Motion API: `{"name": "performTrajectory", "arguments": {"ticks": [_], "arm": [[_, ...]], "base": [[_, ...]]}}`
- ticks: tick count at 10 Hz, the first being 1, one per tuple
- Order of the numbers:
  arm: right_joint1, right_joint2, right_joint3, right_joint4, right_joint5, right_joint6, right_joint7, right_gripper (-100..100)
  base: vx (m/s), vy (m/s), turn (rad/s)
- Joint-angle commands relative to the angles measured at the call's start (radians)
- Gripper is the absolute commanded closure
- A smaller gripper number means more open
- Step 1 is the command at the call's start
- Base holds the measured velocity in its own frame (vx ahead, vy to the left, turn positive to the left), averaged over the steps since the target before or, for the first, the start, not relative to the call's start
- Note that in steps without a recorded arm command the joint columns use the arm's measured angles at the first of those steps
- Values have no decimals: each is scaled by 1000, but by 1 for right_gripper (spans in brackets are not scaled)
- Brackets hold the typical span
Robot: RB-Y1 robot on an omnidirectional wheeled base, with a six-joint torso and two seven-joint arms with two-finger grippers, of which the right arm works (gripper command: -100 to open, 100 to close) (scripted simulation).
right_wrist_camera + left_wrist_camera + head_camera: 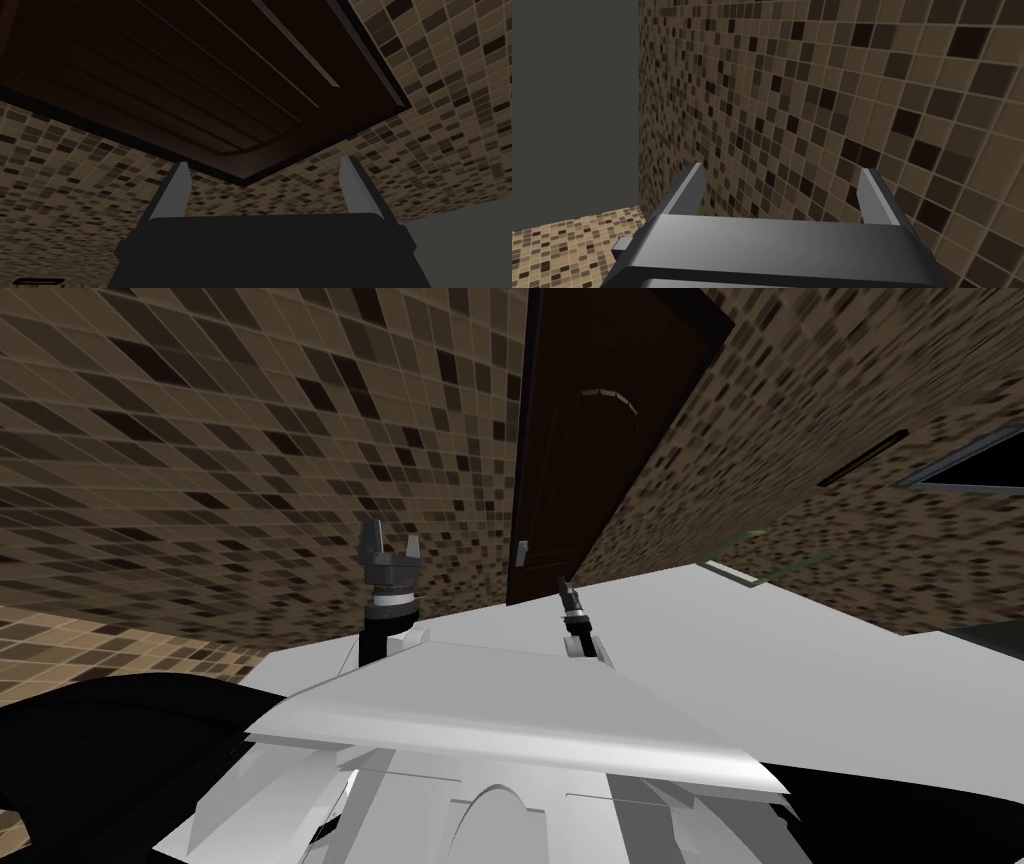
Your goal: Pull the door open
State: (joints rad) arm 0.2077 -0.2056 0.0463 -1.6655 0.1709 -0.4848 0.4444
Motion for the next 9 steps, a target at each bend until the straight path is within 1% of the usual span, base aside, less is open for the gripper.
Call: {"name": "performTrajectory", "arguments": {"ticks": [1,9], "arm": [[-19,-14,-1,35,13,1,28,-100],[-110,-64,-1,216,82,-5,166,-100]], "base": [[101,51,64],[108,37,53]]}}
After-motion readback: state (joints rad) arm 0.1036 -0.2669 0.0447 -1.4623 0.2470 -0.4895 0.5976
